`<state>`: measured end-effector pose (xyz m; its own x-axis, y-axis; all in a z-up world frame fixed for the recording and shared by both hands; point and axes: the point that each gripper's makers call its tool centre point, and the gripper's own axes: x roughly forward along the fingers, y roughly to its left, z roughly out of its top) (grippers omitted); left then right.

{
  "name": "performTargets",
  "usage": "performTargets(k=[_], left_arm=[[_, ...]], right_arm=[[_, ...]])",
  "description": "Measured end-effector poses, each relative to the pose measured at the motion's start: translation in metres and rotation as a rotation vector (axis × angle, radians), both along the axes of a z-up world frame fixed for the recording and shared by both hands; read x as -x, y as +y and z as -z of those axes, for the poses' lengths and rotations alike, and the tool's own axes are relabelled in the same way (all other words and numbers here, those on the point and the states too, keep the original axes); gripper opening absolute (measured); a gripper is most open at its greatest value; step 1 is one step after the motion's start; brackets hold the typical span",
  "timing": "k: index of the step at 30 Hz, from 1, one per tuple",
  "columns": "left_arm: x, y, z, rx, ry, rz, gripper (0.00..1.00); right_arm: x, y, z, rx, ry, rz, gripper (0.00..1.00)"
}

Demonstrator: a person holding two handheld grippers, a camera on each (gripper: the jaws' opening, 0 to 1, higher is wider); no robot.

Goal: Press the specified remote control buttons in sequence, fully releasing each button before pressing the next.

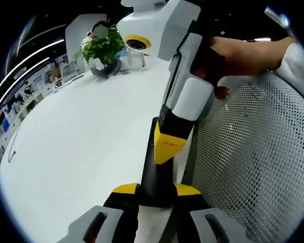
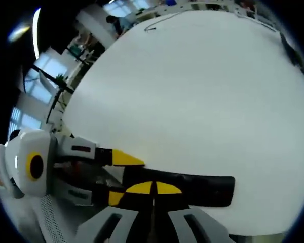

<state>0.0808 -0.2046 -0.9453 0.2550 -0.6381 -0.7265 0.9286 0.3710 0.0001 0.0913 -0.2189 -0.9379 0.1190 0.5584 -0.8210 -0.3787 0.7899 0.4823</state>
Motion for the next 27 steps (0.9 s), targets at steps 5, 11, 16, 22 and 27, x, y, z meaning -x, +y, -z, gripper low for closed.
performTargets(k=[5, 11, 16, 22, 27], left_arm=[[0.000, 0.000, 0.001, 0.007, -0.001, 0.000, 0.25], [0.000, 0.000, 0.000, 0.018, -0.006, 0.001, 0.25], [0.000, 0.000, 0.000, 0.021, -0.005, -0.006, 0.25], [0.000, 0.000, 0.000, 0.022, -0.005, -0.007, 0.25], [0.000, -0.001, 0.000, 0.012, -0.002, -0.009, 0.25]], right_arm=[[0.000, 0.000, 0.000, -0.011, 0.000, 0.063, 0.00], [-0.001, 0.006, -0.019, -0.044, -0.057, 0.057, 0.00], [-0.025, -0.019, -0.072, 0.024, -0.398, 0.126, 0.00], [-0.033, -0.046, -0.110, 0.048, -0.609, 0.217, 0.04], [-0.039, -0.078, -0.114, 0.108, -0.768, 0.358, 0.31]])
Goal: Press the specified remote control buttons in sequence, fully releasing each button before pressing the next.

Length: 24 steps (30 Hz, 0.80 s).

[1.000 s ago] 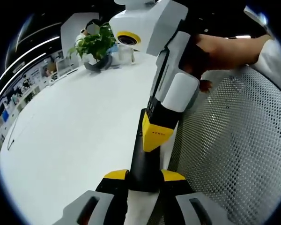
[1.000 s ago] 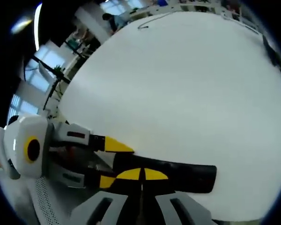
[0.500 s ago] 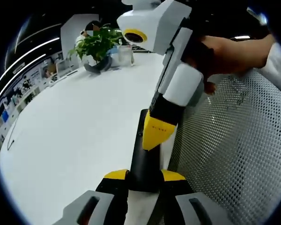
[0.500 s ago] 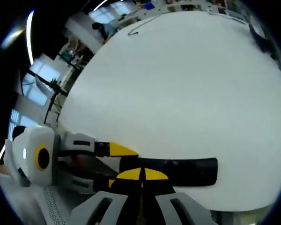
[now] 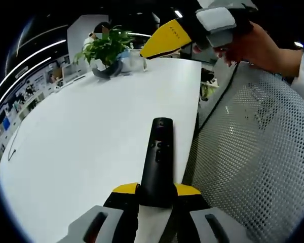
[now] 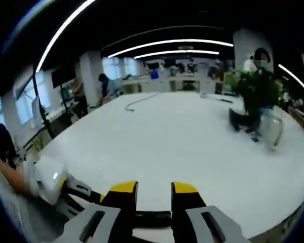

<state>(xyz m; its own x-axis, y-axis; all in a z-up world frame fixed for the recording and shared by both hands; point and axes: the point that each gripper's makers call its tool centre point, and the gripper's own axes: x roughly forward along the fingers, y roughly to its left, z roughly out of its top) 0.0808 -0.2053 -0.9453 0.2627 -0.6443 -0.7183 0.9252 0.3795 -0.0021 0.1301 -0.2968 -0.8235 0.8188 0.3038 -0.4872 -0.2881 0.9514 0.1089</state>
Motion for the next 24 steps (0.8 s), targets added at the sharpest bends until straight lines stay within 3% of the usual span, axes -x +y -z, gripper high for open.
performTargets(k=[2, 5, 6, 8, 10, 12, 19, 24], left_arm=[[0.000, 0.000, 0.000, -0.002, 0.003, 0.002, 0.25], [0.000, 0.000, 0.000, -0.014, 0.006, 0.005, 0.25], [0.000, 0.000, 0.000, -0.017, 0.007, 0.009, 0.25], [0.000, -0.001, 0.000, -0.024, 0.010, 0.031, 0.24], [-0.001, -0.001, 0.000, -0.040, 0.016, 0.052, 0.24], [-0.003, 0.001, 0.000, -0.053, 0.020, 0.071, 0.24], [-0.009, 0.009, -0.001, -0.071, 0.003, 0.155, 0.23], [-0.017, 0.012, -0.002, -0.076, -0.015, 0.188, 0.23]], right_arm=[[-0.002, -0.007, -0.006, 0.017, -0.034, 0.020, 0.37], [-0.015, -0.002, -0.026, -0.041, -0.179, 0.017, 0.68], [-0.014, -0.004, -0.027, -0.028, -0.186, 0.026, 0.76], [-0.015, -0.014, -0.032, 0.015, -0.224, 0.068, 0.77], [-0.018, -0.020, -0.040, -0.001, -0.272, 0.102, 0.87], [-0.019, -0.027, -0.040, 0.018, -0.275, 0.136, 0.97], [-0.021, -0.038, -0.038, 0.082, -0.278, 0.186, 0.99], [-0.020, -0.037, -0.036, 0.080, -0.265, 0.178, 0.99]])
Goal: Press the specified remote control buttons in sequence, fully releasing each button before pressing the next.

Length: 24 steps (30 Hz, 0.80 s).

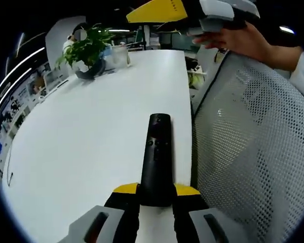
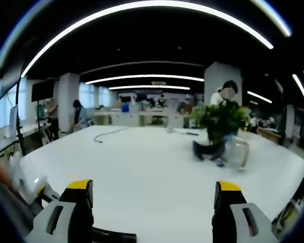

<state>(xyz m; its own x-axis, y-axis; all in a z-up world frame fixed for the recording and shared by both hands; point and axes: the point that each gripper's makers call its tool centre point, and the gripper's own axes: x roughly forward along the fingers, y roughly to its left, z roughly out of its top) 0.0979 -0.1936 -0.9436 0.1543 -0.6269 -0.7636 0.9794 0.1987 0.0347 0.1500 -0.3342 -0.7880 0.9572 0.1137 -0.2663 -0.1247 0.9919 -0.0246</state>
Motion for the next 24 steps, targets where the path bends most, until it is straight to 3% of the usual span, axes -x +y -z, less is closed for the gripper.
performTargets(k=[7, 24], left_arm=[[-0.023, 0.007, -0.008, -0.010, -0.004, 0.018, 0.23], [-0.112, 0.022, -0.018, -0.072, -0.105, 0.026, 0.23]], right_arm=[[-0.001, 0.001, 0.005, 0.034, 0.024, -0.002, 0.99], [-0.002, 0.002, 0.020, 0.072, 0.096, -0.017, 0.96]])
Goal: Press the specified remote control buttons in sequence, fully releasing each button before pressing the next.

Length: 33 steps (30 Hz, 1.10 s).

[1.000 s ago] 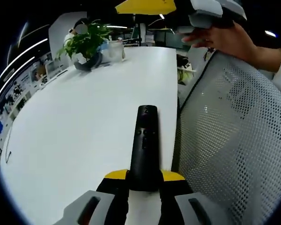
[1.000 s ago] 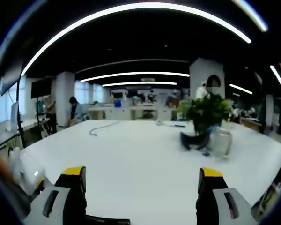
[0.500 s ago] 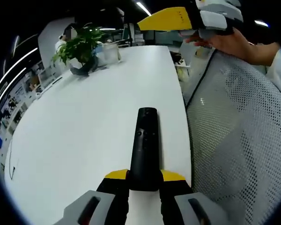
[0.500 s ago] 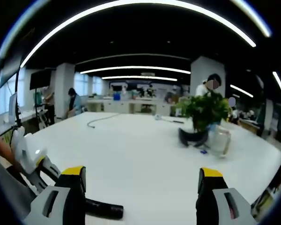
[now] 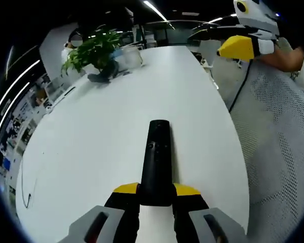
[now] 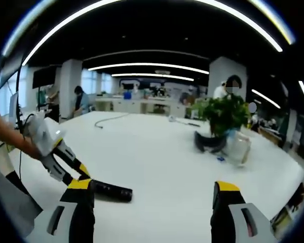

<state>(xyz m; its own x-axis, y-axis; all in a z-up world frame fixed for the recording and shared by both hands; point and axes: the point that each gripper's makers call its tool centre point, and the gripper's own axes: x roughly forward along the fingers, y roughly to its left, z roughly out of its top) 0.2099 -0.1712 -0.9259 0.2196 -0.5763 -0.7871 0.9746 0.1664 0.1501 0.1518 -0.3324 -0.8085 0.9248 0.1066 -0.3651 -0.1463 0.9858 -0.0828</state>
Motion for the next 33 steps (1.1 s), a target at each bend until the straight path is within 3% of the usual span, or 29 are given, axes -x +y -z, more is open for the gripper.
performTargets(k=[12, 17, 20, 27, 33], left_arm=[[-0.065, 0.012, 0.001, -0.054, -0.045, -0.021, 0.23], [-0.081, 0.015, 0.003, -0.068, -0.073, 0.007, 0.23], [-0.092, 0.016, 0.004, -0.073, -0.053, 0.004, 0.23], [-0.120, 0.027, 0.018, -0.155, -0.088, 0.011, 0.23], [-0.139, 0.032, 0.019, -0.172, -0.074, -0.021, 0.23]], right_arm=[[0.000, 0.002, 0.009, 0.025, 0.043, -0.010, 0.96], [0.000, 0.001, 0.005, 0.019, 0.025, -0.006, 0.94], [0.000, 0.001, 0.009, 0.023, 0.043, -0.003, 0.94], [0.000, 0.000, 0.011, 0.049, 0.053, -0.001, 0.92], [0.000, -0.001, 0.012, 0.056, 0.060, 0.006, 0.92]])
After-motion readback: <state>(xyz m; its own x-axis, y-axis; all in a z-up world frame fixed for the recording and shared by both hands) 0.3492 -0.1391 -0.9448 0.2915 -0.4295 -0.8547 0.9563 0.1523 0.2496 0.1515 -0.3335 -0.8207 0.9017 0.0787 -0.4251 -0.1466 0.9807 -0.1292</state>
